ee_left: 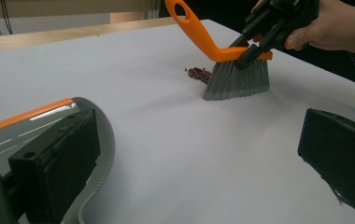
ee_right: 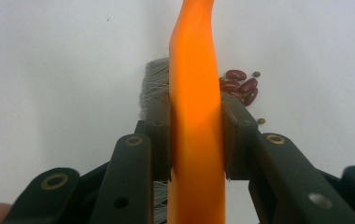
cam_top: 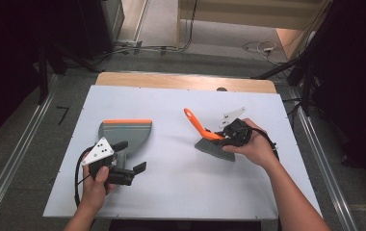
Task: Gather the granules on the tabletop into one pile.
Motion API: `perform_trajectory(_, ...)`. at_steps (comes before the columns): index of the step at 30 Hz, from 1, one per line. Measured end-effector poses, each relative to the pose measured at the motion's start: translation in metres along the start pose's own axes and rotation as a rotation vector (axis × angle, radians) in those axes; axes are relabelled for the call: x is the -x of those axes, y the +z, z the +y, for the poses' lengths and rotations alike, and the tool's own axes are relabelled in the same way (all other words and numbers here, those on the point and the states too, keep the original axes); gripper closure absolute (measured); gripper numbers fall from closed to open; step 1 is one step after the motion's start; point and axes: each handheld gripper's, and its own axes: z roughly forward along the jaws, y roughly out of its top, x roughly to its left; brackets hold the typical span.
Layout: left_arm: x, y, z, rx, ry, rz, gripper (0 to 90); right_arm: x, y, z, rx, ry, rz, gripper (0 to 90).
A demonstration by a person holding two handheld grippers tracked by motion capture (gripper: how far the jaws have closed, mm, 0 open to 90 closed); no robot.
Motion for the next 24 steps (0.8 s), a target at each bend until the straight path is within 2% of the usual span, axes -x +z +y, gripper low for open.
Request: perform_trajectory(24, -0.001, -0.001, 0.000, 0.003, -0.002, -0.004, 0.0, 0.020, 0.006, 0.013, -0.005, 0.039, -0.026, 67.5)
